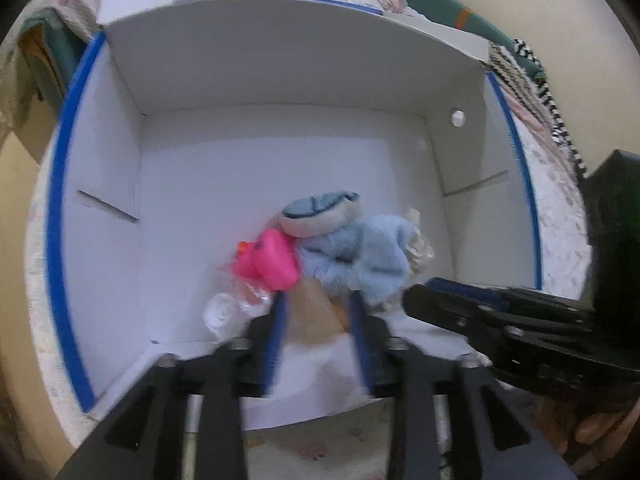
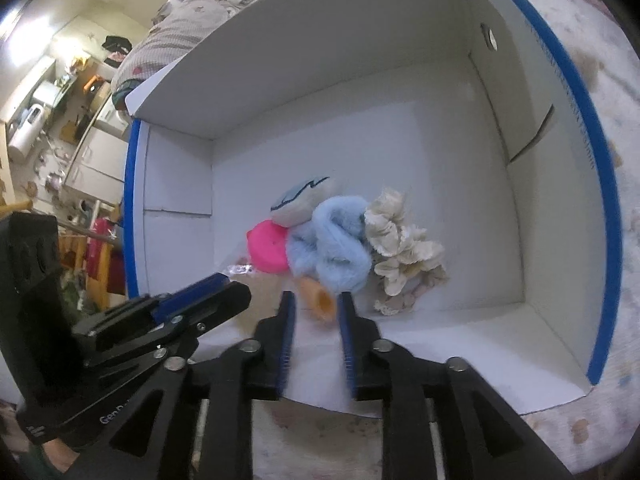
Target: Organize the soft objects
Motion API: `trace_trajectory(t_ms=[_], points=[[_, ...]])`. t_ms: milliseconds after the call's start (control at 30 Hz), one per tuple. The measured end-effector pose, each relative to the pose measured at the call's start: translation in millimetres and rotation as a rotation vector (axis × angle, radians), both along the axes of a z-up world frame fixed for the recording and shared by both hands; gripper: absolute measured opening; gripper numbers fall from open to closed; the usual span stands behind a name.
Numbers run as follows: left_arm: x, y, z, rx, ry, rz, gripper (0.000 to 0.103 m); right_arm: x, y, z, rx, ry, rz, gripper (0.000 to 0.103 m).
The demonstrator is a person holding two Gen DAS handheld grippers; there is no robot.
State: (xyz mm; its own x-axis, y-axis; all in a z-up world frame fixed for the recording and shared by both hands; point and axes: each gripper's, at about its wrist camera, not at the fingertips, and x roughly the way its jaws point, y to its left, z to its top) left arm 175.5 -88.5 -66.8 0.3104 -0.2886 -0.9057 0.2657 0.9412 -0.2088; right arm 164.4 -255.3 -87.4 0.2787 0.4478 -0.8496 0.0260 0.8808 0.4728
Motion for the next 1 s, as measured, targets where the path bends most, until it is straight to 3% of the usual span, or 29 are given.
trace_trajectory(t_ms=[67, 133, 200, 367, 633, 800, 900, 1000], points=[[0, 7, 4, 0.023, -0.024, 0.048, 0.058, -1, -2, 3, 0.003, -0.014, -0.015, 0.069], [1, 13, 8, 0.006, -0.025, 0.066, 0.066, -1, -8, 7, -0.005, -0.040, -0.055, 0.076], [0, 18, 11, 0.022, -0.038, 0.091, 0.066, 0, -13, 10, 0.001, -0.055, -0.074, 0.077], [-7, 30, 25, 0.096, -0.118, 0.153, 0.066, 2, -20, 14, -0.027, -0.085, -0.122, 0.103], [-26, 55, 43, 0.167, -0.193, 0.223, 0.066, -14, -27, 29, -0.070, -0.171, -0.167, 0.103], [-43, 71, 50, 0.143, -0.205, 0.266, 0.067, -28, -26, 35, -0.121, -0.190, -0.169, 0.103], [-53, 85, 49, 0.112, -0.188, 0.308, 0.078, -41, -26, 45, -0.136, -0.230, -0.173, 0.103], [-66, 97, 54, 0.081, -0.210, 0.330, 0.082, -54, -21, 59, -0.159, -0.298, -0.170, 0.103]])
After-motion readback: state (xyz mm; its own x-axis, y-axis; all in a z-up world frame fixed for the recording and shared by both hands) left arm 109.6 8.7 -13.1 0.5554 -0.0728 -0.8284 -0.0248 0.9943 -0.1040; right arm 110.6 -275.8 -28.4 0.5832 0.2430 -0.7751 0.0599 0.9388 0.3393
